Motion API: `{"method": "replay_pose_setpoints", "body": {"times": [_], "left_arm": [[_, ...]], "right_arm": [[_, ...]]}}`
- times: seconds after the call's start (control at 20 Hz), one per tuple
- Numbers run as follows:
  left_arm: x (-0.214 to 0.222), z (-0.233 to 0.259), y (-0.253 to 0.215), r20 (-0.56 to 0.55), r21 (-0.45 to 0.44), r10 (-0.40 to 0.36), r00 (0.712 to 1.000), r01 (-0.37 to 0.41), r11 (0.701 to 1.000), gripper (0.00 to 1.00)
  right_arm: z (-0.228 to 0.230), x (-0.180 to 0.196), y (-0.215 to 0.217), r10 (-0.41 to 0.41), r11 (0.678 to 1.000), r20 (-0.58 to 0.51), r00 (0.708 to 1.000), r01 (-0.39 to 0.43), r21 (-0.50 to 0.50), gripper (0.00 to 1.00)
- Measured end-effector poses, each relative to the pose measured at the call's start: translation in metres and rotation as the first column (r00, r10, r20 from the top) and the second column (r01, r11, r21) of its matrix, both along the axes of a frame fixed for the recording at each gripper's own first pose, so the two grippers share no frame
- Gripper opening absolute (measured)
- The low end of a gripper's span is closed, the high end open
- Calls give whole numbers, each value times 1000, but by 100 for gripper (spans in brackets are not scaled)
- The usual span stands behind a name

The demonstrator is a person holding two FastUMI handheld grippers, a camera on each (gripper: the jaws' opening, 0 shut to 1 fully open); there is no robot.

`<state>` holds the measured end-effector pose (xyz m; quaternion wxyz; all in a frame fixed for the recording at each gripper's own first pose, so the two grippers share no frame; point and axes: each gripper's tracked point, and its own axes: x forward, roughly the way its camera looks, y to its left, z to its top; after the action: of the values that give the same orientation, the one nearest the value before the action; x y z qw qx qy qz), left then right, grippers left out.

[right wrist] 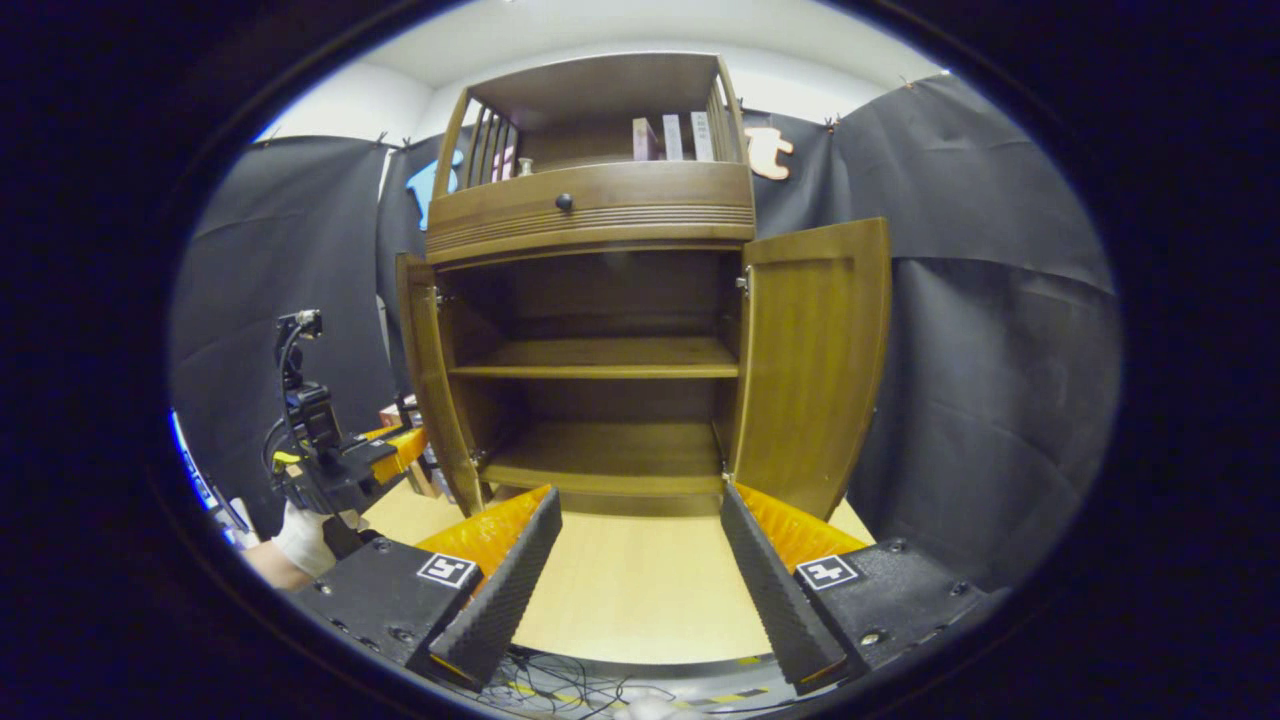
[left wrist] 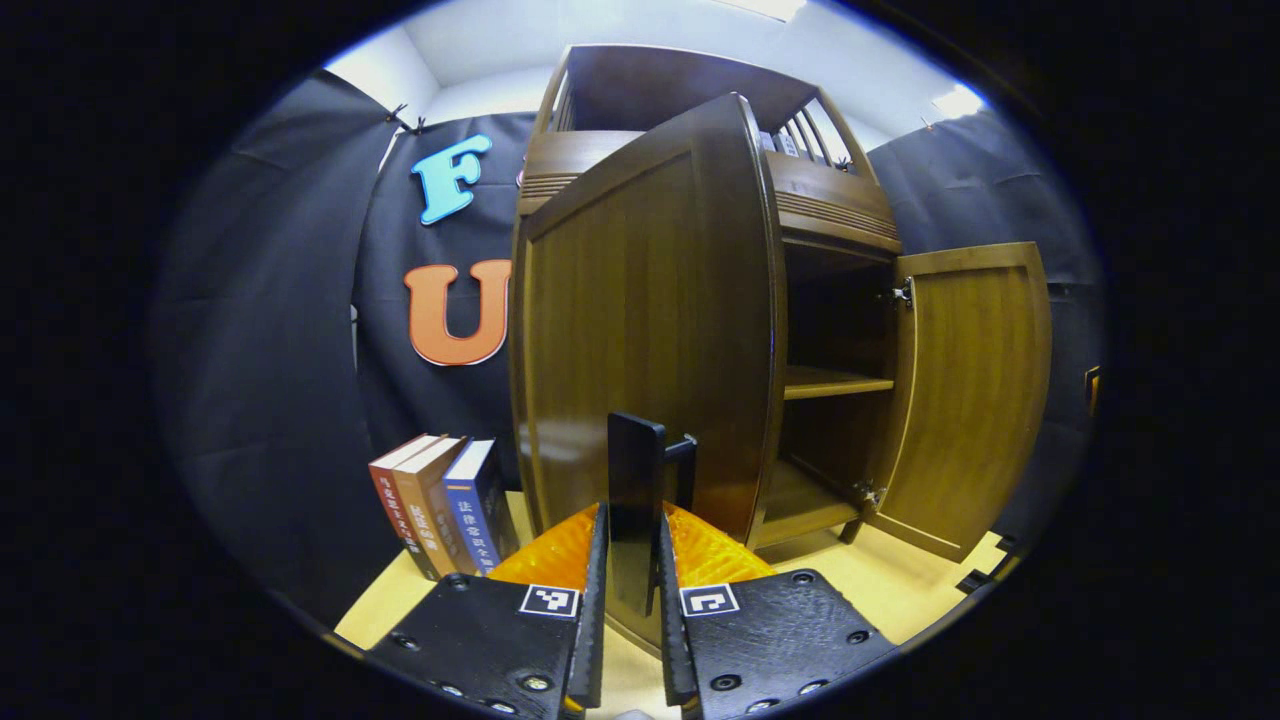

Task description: Open the right door of the double-door shoe cabinet with the right hand, and open the left door with the left hand.

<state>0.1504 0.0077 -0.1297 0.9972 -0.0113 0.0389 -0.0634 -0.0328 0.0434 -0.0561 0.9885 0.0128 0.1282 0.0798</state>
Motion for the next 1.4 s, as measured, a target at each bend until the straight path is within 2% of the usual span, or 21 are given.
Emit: {"method": "replay_pose_setpoints", "body": {"times": [0.1,0.2,0.35,0.4,0.5,0.6,0.7,0.9,1.25,1.4], "left_arm": [[-1,-2,13,0,-1,26,1000,-26,1000,31],[-9,-2,30,1,8,64,998,-64,998,6],[-11,-3,48,0,12,72,997,-72,997,6],[-10,-3,56,2,15,80,997,-80,997,14],[-12,-4,72,-7,14,116,993,-116,993,0],[-15,-5,92,-12,-2,144,990,-144,990,0],[-13,-4,98,-12,-23,116,993,-116,993,0],[-12,-5,109,-3,0,59,998,-59,998,0],[-8,-7,133,-9,-9,-42,999,42,999,0],[-4,-8,144,-19,-47,-91,996,90,995,0]], "right_arm": [[-2,1,3,19,1000,0,1000,-19,-1,100],[-3,3,10,37,999,-1,999,-37,-1,100],[-9,4,17,64,998,-7,998,-64,0,100],[-10,4,19,71,997,-11,997,-71,2,100],[-11,5,23,84,996,-15,996,-84,6,100],[-11,8,27,95,995,-18,995,-94,9,100],[-14,9,28,104,995,-22,994,-103,10,100],[-16,11,32,116,993,-33,993,-116,15,100],[-21,8,41,140,990,-46,989,-140,15,100],[-23,5,43,149,989,-53,987,-149,16,100]]}}
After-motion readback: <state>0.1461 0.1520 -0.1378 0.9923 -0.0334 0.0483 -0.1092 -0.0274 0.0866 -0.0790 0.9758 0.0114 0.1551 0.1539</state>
